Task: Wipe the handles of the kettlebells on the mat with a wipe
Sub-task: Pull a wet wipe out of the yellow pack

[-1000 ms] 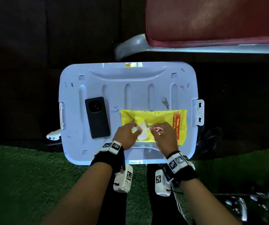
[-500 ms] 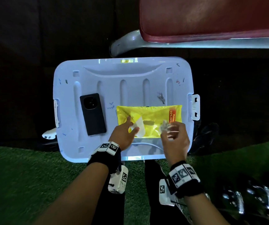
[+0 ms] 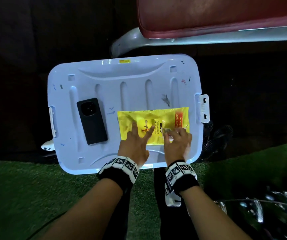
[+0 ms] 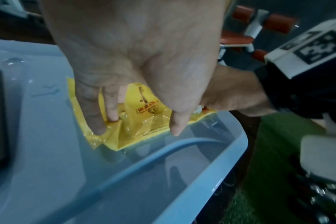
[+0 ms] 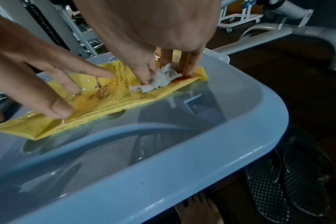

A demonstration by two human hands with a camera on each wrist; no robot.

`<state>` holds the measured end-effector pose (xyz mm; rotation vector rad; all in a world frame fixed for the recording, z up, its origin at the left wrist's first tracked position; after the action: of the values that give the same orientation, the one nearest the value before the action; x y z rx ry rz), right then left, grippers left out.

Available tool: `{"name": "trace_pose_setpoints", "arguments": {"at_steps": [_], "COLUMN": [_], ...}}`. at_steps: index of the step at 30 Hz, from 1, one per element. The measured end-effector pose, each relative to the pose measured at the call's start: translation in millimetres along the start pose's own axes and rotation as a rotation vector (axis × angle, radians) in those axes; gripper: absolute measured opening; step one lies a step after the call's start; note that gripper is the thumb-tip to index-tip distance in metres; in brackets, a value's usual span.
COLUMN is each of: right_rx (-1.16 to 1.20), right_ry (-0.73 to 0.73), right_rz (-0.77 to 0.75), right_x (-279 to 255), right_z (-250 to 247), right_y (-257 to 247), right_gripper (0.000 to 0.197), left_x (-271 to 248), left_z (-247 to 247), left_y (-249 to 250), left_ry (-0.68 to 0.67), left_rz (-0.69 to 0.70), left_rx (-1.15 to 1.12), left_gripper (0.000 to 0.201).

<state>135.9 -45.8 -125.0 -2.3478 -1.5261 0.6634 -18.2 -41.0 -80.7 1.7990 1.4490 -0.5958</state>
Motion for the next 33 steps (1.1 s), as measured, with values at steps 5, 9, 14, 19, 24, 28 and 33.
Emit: {"name": "trace_pose_setpoints", "arguments": {"at_steps": [5,9,14,19,24,28,33], "right_rx": [0.233,0.35,0.829,1.302,1.434,1.471,1.274], "right_ry": [-0.001,0.04,0.131,0.233,0.427,0.485,0.565], "right_rz": [0.156,0.479,0.734,0.86,0.919,0.938,0.868], "right_x": [4.4,2.2,-12.8,-61.2,-135.2,-194.1,-248.0], "right_z": [-9.7,-15.2,-40.8,-90.5,-140.0,-159.0,-141.0], "right_y": [6.2,12.1,27.7,61.8,123.7,197.2,318.0], "right_gripper": [0.022,0.045,0.036,0.027,0.03,0.038,0.037], "left_x": [14.7,27.6,25.8,2.0,-26.6,-25.5,24.8], "left_z": [-0.1,5.3,-0.2,-21.1,3.6,57.6,174.9], "left_y": [8.8,13.4,14.7,71.4,148.4,201.1,249.7], "left_ry": [0.076,0.09,0.086,0.187,0.157,0.099,-0.082], "left_rz": [0.159,0.218,0.218,0.426,0.676,0.747,0.821], "left_rx": [0.186,0.177,0.25,0.333,0.176,-0.017,-0.107], "left_gripper": [0.084,0.092,0.082,0.02,0.019,0.026,0.038]}}
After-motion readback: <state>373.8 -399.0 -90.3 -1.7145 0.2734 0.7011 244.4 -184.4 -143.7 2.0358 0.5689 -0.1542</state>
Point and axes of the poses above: each hand's wrist, its own x-axis towards the middle knuckle, its own z-axis out of the palm, y = z × x, the point moved 1 cm from there along x, towards the middle knuckle, and after that the axes turned 5 degrees about z, right-handed, at the moved point
